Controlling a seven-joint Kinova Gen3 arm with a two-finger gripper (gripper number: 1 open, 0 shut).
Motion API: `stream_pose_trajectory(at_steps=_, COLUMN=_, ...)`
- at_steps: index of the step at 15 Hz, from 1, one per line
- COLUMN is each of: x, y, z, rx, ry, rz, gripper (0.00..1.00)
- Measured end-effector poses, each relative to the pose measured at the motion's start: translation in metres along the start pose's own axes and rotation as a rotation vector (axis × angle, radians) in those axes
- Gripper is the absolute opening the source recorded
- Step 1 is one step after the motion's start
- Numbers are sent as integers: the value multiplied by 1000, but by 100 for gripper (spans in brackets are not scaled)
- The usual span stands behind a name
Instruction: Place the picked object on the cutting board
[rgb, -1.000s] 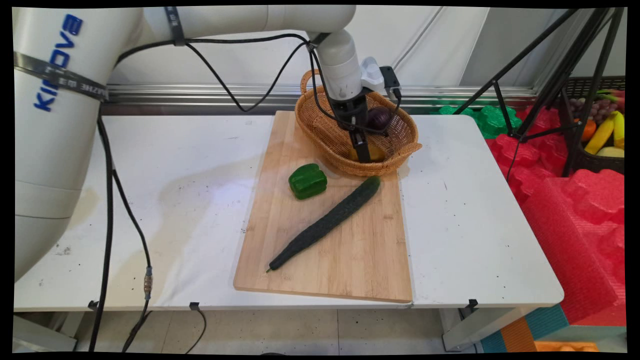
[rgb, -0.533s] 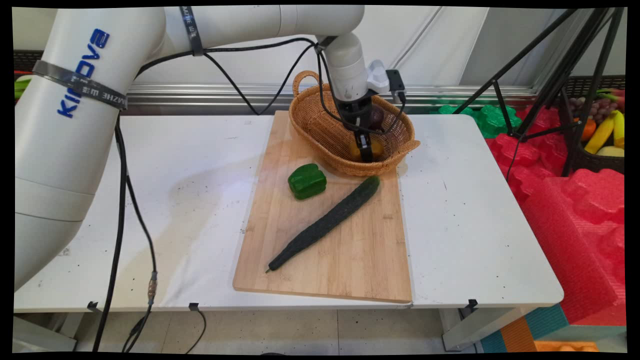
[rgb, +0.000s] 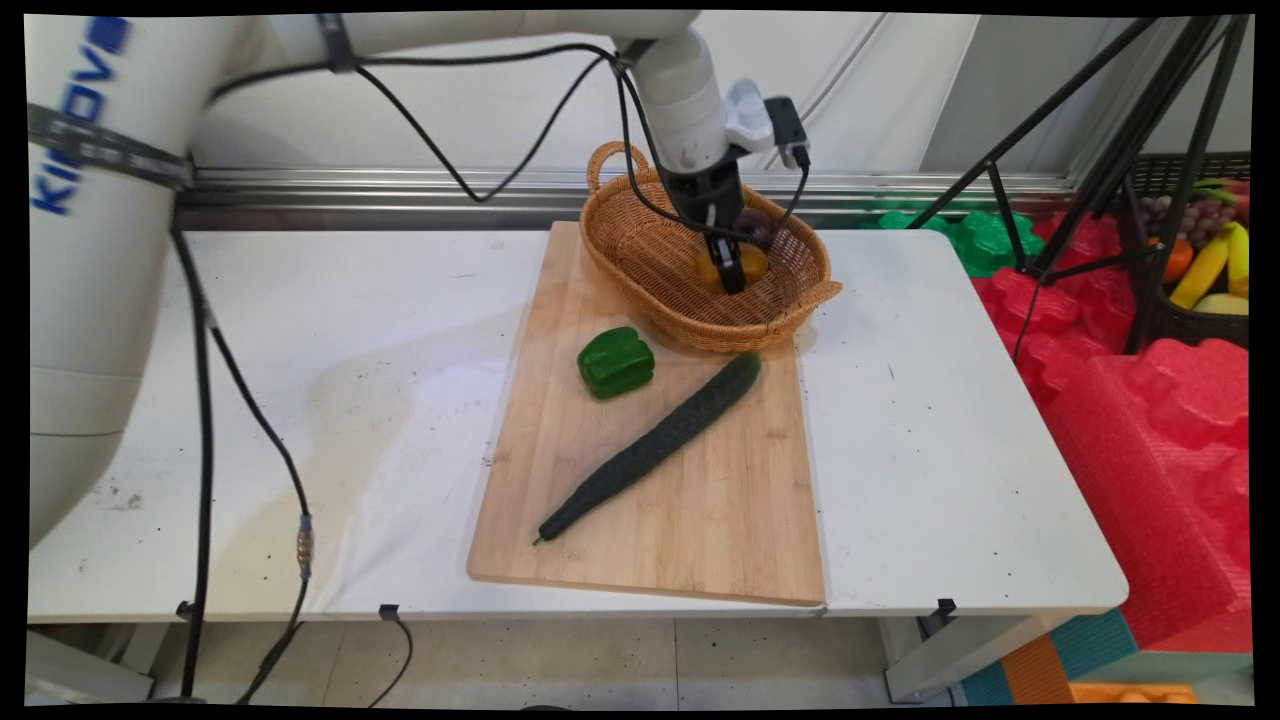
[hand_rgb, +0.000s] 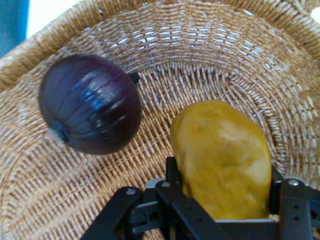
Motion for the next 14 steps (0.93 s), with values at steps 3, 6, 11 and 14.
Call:
stream_pose_trajectory(at_steps=3, x=-3, y=16, z=-33, rx=42, ry=37, rz=-34, gripper=0)
stream_pose_trajectory(at_steps=6, x=-11, y=35, z=-63, rx=75, ry=73, rz=-84, gripper=0)
stream_pose_trajectory(at_steps=11, x=-31, y=89, z=-110, rx=90, ry=124, rz=-168, gripper=0)
stream_pose_trajectory(at_steps=14, x=-48, y=129, z=-132, rx=77, ry=128, rz=-188, gripper=0)
